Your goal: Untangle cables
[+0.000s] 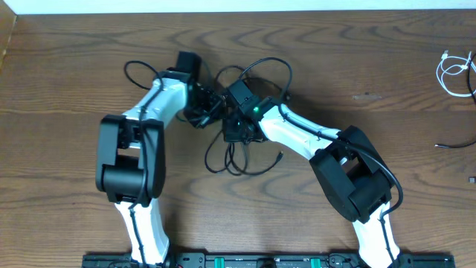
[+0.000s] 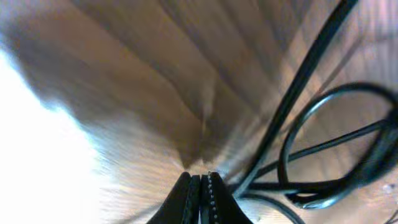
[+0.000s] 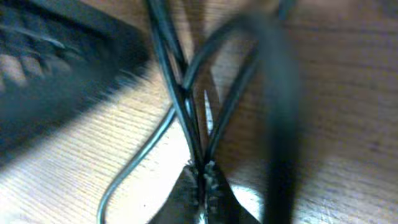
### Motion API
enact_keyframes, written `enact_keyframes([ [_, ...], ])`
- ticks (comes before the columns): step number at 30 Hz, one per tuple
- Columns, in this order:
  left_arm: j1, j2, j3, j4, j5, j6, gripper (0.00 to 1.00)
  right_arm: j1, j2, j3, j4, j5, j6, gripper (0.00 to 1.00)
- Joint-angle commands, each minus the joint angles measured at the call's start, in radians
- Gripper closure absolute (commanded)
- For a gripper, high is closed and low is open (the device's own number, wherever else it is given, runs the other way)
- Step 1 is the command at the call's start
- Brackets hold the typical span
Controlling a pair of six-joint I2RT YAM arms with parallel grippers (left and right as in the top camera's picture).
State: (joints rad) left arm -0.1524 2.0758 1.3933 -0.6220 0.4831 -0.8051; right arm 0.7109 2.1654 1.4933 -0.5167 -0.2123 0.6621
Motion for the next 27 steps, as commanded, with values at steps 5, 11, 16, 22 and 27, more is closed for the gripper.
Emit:
enact_keyframes([
  [5,0.217,0.004,0.010,-0.005,0.017,0.212,0.92,-0.025,0.062,-0.017,-0.026,-0.026,-0.019,0.99],
  [11,0.359,0.004,0.010,-0.104,-0.076,0.296,0.92,-0.137,0.043,0.117,-0.237,-0.026,-0.216,0.99],
  [16,0.364,0.004,0.010,-0.132,-0.141,0.353,0.92,-0.224,0.022,0.302,-0.471,0.030,-0.386,0.99],
  [22,0.364,-0.034,0.010,-0.120,-0.164,0.360,0.93,-0.284,-0.101,0.375,-0.535,0.080,-0.505,0.99],
  [27,0.363,-0.183,0.015,-0.094,-0.190,0.368,0.93,-0.389,-0.221,0.375,-0.545,0.079,-0.526,0.99],
])
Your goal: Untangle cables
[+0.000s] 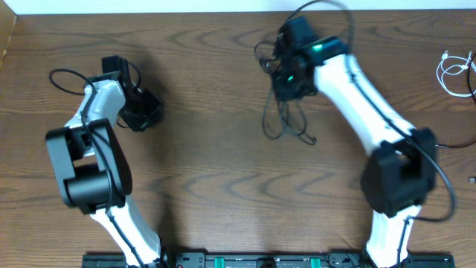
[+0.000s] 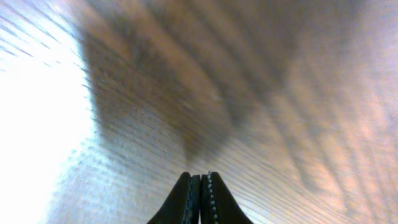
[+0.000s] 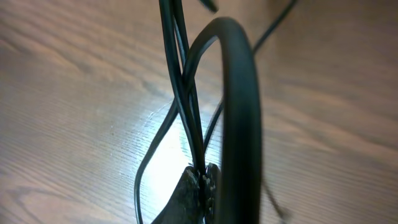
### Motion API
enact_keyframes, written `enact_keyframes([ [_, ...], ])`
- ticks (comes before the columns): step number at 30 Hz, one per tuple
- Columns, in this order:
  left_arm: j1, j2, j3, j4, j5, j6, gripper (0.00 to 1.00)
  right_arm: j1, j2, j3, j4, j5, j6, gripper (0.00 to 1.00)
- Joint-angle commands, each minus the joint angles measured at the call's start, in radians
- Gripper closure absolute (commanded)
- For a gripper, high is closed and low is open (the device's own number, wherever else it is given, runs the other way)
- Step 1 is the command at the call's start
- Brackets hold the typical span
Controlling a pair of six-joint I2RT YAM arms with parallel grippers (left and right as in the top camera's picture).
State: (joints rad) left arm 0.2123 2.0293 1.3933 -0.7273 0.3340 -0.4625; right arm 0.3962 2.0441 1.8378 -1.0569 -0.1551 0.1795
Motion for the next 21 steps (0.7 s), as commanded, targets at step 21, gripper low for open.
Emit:
enact_keyframes([
  [21,-0.204,-0.589,0.016,0.081,-0.337,0.044,0.93,-0.544,-0.406,0.054,-0.010,0.006,-0.086,0.99],
])
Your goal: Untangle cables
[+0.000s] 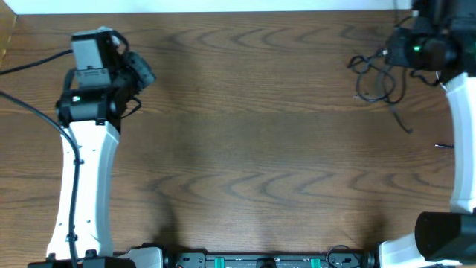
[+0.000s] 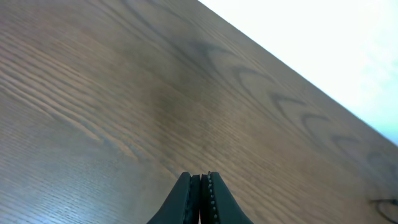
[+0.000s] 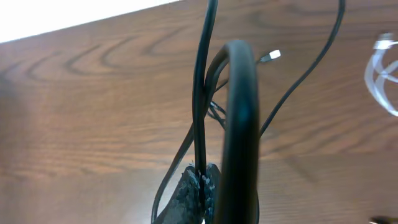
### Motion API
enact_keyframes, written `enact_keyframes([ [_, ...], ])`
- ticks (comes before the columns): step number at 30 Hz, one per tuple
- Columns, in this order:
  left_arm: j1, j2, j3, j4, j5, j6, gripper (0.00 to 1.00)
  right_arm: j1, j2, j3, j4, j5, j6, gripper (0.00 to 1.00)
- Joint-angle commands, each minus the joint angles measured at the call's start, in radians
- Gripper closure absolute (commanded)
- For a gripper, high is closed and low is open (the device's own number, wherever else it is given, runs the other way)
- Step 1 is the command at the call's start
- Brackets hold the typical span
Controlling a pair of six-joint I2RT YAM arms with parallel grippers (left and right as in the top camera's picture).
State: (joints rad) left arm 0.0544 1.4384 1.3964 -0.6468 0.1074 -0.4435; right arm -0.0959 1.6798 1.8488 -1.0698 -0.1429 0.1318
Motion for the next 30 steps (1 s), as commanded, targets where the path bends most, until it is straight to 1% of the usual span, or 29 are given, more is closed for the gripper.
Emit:
enact_keyframes([
  [1,-0.060,0.003,0.013,0.000,-0.124,0.024,0.93,-0.072,-0.047,0.051,0.003,-0.006,-0.046,0.99],
  [4,-0.105,0.017,0.013,-0.003,-0.123,0.024,0.92,-0.157,-0.066,0.076,0.006,-0.005,-0.060,0.99],
  [9,-0.166,0.070,0.013,-0.006,-0.119,0.008,0.92,-0.307,-0.072,0.120,0.071,-0.005,-0.068,0.99],
  [15,-0.245,0.130,0.013,-0.005,-0.119,0.009,0.92,-0.476,-0.063,0.133,0.147,0.028,-0.126,0.99],
  [18,-0.278,0.146,0.013,-0.003,-0.119,0.009,0.93,-0.533,-0.022,0.133,0.150,0.025,-0.140,0.99],
  [24,-0.303,0.155,0.013,-0.003,-0.119,0.009,0.93,-0.578,0.130,0.133,0.158,0.085,-0.163,0.99],
  [25,-0.304,0.156,0.013,-0.003,-0.119,0.009,0.92,-0.583,0.164,0.133,0.157,0.084,-0.163,0.92],
  [26,-0.307,0.156,0.013,-0.003,-0.119,0.010,0.93,-0.587,0.192,0.133,0.153,0.084,-0.161,0.55],
  [27,-0.309,0.155,0.013,-0.003,-0.119,0.010,0.92,-0.590,0.215,0.133,0.145,0.085,-0.144,0.09],
  [28,-0.309,0.155,0.013,-0.003,-0.119,0.010,0.93,-0.593,0.233,0.133,0.129,0.084,-0.113,0.01],
  [30,-0.311,0.155,0.013,-0.016,-0.118,0.015,0.92,-0.597,0.237,0.133,0.102,0.080,-0.076,0.01],
])
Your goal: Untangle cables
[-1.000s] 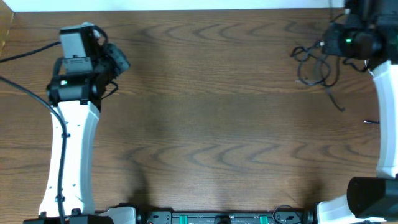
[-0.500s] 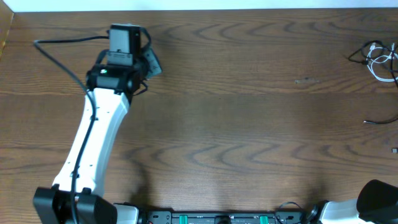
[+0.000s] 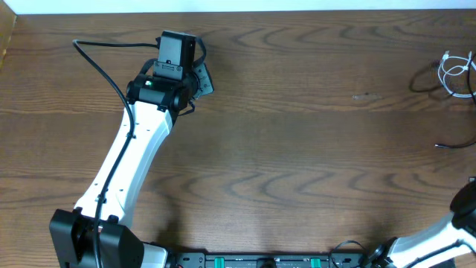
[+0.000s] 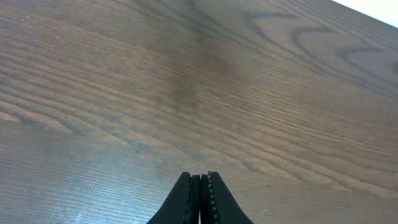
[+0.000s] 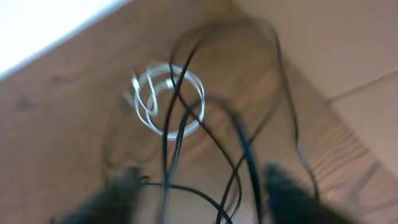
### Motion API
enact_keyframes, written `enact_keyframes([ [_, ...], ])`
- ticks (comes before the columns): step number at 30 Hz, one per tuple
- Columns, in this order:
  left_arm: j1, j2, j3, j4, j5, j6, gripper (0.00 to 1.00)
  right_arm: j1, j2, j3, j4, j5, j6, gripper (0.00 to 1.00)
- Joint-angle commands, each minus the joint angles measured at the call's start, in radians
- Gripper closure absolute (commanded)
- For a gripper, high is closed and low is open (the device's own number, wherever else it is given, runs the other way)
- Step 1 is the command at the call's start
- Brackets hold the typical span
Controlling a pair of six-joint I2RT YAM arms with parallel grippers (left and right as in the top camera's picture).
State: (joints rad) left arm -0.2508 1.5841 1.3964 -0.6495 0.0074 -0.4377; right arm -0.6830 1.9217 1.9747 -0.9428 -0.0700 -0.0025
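The black cables (image 5: 244,144) hang or lie loose as a blurred tangle between the wide-apart fingers of my right gripper (image 5: 202,193), which is open over the table's right end. Overhead, only a faint black loop (image 3: 416,83) shows there; the right gripper itself is out of that view. My left gripper (image 3: 201,78) is at the back left of the table, well away from the cables. In its own wrist view the left gripper (image 4: 200,177) is shut, with nothing showing between its fingers and only bare wood ahead.
A white coiled cable (image 3: 454,71) lies at the table's right edge, and the white coil (image 5: 168,102) sits just behind the black tangle. A separate black cable end (image 3: 450,144) lies nearer the front right. A tan surface (image 5: 323,50) lies past the table edge.
My right gripper was shut on the black bundle over the back right of the table; now it is open, further right beside the white coil. The left arm has swung right from the far left.
Both grippers were shut at the tangle in the table's middle. Then the left was away at the left with nothing, and the right held the bundle at the back centre, later at the back right. Now the bundle is let go at the right edge.
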Motion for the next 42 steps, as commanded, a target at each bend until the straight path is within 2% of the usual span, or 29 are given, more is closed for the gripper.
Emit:
enact_keyframes([
  [1,-0.006,0.010,0.013,-0.019,-0.018,0.018,0.93,-0.010,-0.007,0.008,-0.029,0.001,0.064,0.01],
  [6,-0.006,0.008,0.013,-0.030,-0.015,0.071,0.92,-0.009,-0.066,0.008,-0.053,-0.163,0.039,0.01],
  [11,-0.006,-0.017,0.082,-0.066,0.007,0.127,0.92,0.040,-0.167,0.008,-0.146,-0.397,-0.089,0.01],
  [14,0.003,-0.052,0.089,-0.059,-0.013,0.130,0.83,0.096,-0.229,0.008,-0.219,-0.420,-0.140,0.01],
  [16,0.008,-0.067,0.089,-0.060,-0.035,0.130,0.55,0.142,-0.268,0.008,-0.272,-0.420,-0.174,0.01],
  [17,0.008,-0.069,0.089,-0.060,-0.035,0.130,0.22,0.175,-0.293,0.008,-0.303,-0.419,-0.193,0.01],
  [18,0.008,-0.069,0.089,-0.062,-0.035,0.130,0.06,0.199,-0.311,0.008,-0.323,-0.419,-0.204,0.01],
  [24,0.008,-0.068,0.089,-0.084,-0.035,0.130,0.05,0.322,-0.437,0.008,-0.406,-0.407,-0.212,0.01],
  [30,0.008,-0.068,0.089,-0.084,-0.035,0.130,0.04,0.324,-0.505,0.008,-0.449,-0.407,-0.212,0.01],
  [37,0.008,-0.068,0.089,-0.084,-0.035,0.130,0.04,0.324,-0.508,0.008,-0.566,-0.407,-0.212,0.01],
  [42,0.008,-0.068,0.089,-0.084,-0.035,0.130,0.03,0.324,-0.508,0.008,-0.578,-0.407,-0.212,0.01],
])
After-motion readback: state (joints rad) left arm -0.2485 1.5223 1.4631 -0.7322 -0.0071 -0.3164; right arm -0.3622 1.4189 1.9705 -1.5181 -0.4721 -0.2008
